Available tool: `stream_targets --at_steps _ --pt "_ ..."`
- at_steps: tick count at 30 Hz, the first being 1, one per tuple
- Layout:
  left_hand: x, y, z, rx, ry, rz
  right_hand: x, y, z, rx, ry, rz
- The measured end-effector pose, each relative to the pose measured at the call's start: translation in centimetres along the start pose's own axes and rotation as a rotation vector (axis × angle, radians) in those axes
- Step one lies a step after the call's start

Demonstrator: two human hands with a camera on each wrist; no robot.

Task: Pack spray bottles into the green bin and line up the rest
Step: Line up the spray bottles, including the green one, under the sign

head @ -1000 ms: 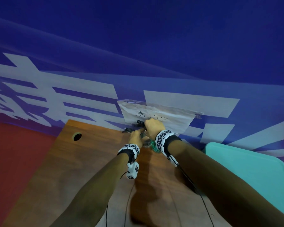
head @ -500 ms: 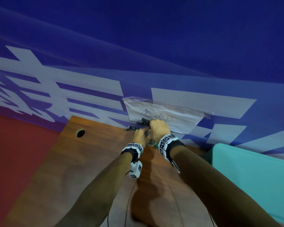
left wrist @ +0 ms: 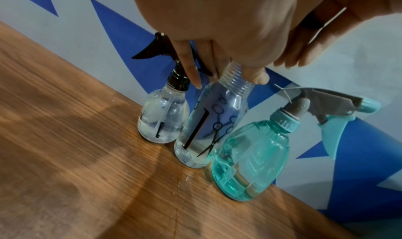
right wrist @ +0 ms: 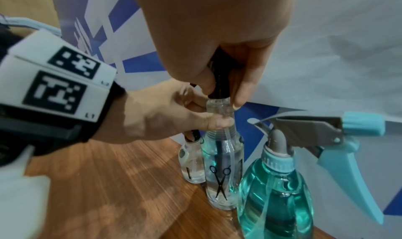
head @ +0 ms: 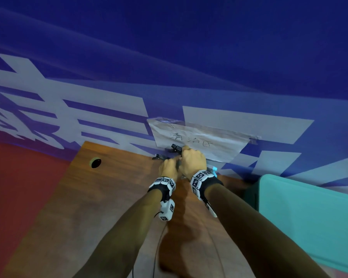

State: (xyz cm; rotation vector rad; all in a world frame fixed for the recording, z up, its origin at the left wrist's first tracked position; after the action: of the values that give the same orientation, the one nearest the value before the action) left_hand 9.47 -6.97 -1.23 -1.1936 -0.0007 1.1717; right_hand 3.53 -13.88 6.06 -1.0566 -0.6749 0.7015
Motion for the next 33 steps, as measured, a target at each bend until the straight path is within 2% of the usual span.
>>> stream_targets --at_steps 8,24,31,33 --pt "0.2 0.0 -0.3 0.017 -0.032 -0.060 0.2 0.4 -0.2 0.031 0.039 -0.011" --pt "0.0 0.0 -0.2 -0.029 -0.008 -0.062 -0.3 0.3 -0.6 -0.011 0.002 0.019" --pt "-0.5 -0.5 -0.1 -0.014 0.024 -0.040 -1.4 -0.2 1.1 0.067 -0.019 -0.159" --pt "0.0 -0.9 0.3 -0.036 0.033 -0.025 -1.6 -0.5 2.2 0.030 -0.018 -0.172"
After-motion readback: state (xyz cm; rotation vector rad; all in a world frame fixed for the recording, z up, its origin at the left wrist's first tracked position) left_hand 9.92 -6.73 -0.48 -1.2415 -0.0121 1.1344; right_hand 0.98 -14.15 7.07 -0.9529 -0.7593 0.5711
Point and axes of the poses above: each hand's wrist, its own z-axis away from the middle knuckle, its own y-axis out of the palm, x = y × z, the point moved 6 cm from there along -z, towards the middle knuckle, and after that the axes turned 11 degrees about x, right-handed, at the moved point
